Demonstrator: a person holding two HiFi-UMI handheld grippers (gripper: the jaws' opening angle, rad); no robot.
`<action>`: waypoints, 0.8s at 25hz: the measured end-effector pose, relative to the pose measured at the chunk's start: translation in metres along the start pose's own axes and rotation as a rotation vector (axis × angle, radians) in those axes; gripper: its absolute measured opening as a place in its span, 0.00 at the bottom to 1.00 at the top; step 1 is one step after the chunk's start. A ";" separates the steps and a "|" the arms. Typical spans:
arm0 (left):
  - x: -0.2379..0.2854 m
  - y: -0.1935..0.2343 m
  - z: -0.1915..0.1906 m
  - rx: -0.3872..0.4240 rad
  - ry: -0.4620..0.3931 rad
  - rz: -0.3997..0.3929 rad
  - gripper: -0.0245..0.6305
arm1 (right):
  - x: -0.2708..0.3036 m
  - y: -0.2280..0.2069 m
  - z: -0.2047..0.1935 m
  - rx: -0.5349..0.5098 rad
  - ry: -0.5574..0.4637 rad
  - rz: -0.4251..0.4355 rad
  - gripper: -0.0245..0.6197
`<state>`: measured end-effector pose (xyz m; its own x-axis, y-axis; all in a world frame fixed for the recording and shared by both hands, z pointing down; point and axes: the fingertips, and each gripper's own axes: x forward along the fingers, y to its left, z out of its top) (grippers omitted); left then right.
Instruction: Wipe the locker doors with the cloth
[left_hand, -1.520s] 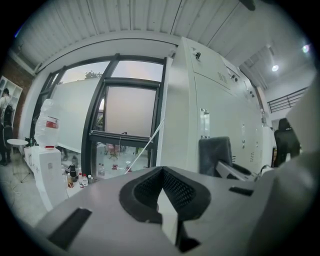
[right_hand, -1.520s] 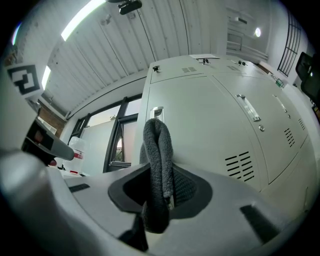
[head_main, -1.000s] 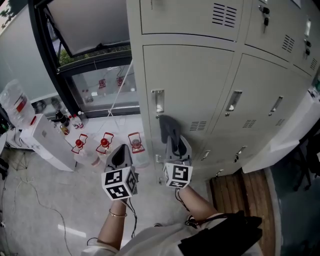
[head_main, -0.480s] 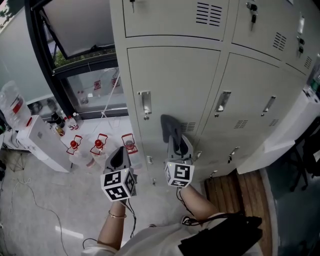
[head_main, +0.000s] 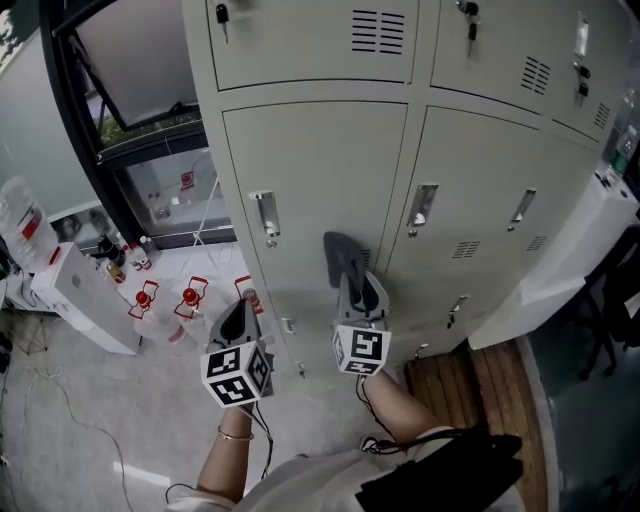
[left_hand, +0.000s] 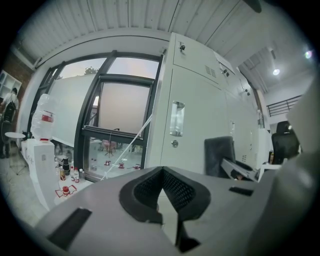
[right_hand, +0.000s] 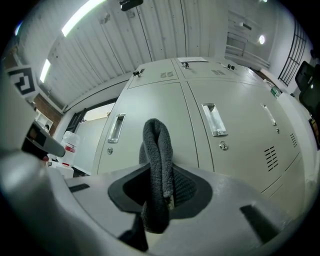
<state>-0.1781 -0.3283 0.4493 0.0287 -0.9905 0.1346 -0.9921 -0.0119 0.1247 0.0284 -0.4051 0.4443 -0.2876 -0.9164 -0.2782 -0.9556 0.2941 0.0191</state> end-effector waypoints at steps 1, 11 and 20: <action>0.000 -0.004 0.000 0.000 -0.001 -0.002 0.04 | -0.001 -0.005 0.000 -0.001 0.001 -0.003 0.16; 0.005 -0.036 -0.004 0.004 0.006 -0.014 0.04 | -0.008 -0.052 0.004 0.004 -0.003 -0.044 0.16; 0.011 -0.065 -0.005 0.005 0.004 -0.025 0.04 | -0.013 -0.097 0.008 -0.006 -0.009 -0.082 0.16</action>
<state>-0.1122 -0.3380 0.4480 0.0540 -0.9893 0.1355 -0.9917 -0.0372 0.1233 0.1255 -0.4200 0.4380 -0.2082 -0.9347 -0.2880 -0.9762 0.2170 0.0013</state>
